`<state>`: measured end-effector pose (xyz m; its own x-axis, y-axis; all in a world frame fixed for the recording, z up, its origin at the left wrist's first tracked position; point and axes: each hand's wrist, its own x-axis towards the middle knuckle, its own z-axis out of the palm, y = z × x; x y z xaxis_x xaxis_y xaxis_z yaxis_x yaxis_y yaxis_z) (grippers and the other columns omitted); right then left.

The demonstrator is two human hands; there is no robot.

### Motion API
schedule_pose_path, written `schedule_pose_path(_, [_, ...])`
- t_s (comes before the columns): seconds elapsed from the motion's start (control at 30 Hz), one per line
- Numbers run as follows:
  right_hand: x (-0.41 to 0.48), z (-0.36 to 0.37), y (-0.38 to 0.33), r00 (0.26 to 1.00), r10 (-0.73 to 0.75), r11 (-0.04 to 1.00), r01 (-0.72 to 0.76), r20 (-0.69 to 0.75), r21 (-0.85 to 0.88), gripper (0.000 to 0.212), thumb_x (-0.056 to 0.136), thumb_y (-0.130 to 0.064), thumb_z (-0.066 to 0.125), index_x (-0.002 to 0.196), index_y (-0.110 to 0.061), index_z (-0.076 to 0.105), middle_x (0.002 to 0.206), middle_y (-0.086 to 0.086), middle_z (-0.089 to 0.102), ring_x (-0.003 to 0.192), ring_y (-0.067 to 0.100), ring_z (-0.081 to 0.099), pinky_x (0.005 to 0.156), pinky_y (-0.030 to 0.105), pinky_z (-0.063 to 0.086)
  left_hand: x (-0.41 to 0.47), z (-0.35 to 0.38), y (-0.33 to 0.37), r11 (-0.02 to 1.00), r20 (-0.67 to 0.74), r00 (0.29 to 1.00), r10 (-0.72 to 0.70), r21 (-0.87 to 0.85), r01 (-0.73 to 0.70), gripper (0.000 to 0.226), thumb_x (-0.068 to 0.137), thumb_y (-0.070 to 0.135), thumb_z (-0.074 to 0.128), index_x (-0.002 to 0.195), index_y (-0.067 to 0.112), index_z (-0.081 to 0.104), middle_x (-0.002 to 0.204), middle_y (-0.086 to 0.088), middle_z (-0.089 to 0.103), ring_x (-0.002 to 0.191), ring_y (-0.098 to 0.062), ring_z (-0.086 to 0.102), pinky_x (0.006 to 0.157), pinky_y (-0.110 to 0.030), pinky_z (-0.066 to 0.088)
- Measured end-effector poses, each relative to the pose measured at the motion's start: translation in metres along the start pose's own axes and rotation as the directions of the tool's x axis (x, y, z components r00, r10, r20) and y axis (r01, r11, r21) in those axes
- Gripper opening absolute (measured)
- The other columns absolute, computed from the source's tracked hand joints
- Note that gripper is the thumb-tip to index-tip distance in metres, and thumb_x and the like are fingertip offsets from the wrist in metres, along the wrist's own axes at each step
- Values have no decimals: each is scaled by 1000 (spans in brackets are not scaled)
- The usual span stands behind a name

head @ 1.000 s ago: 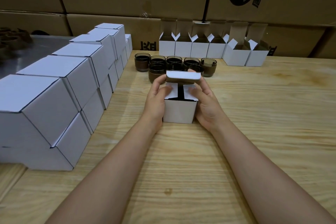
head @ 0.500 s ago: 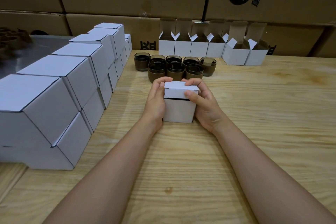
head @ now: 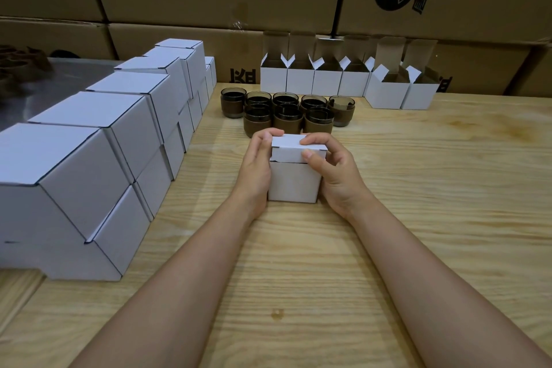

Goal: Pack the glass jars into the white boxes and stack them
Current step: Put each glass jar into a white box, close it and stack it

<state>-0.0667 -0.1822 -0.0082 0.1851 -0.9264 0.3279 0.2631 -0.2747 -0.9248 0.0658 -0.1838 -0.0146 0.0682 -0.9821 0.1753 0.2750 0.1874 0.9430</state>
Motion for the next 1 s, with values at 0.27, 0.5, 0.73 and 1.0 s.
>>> schedule_pose_path(0.27, [2, -3, 4, 999, -32, 999, 32, 27, -8, 19, 78, -13, 66, 78, -32, 70, 96, -14, 64, 91, 13, 59, 75, 34, 52, 0, -7, -1, 992, 134, 991, 25, -126, -8, 36, 68, 44, 71, 97, 27, 57, 92, 9, 66, 90, -16, 59, 71, -32, 54])
schedule_pose_path(0.5, [0, -8, 4, 998, 9, 999, -6, 69, -44, 7, 78, -9, 59, 83, -12, 62, 107, 12, 52, 100, 23, 53, 82, 36, 47, -2, -9, -3, 991, 173, 985, 26, -135, -3, 38, 61, 29, 73, 94, 23, 55, 93, 2, 65, 89, -20, 61, 71, -33, 52])
schedule_pose_path(0.73, [2, -4, 1, 995, 90, 983, -94, -32, -160, 18, 68, -15, 47, 72, -17, 64, 112, 16, 51, 106, 26, 47, 91, 40, 34, -1, -7, 1, 994, 125, 991, -38, -97, 51, 28, 62, 13, 58, 89, 21, 54, 93, 0, 57, 84, -17, 57, 68, -28, 47])
schedule_pose_path(1.0, [-6, -26, -11, 967, 220, 971, -230, 131, 68, 58, 73, -14, 53, 129, -28, 47, 121, 3, 57, 110, 19, 56, 97, 33, 42, -7, -6, 6, 991, 107, 992, -72, -109, 83, 25, 69, 21, 61, 94, 22, 57, 95, 1, 58, 88, -16, 54, 73, -31, 44])
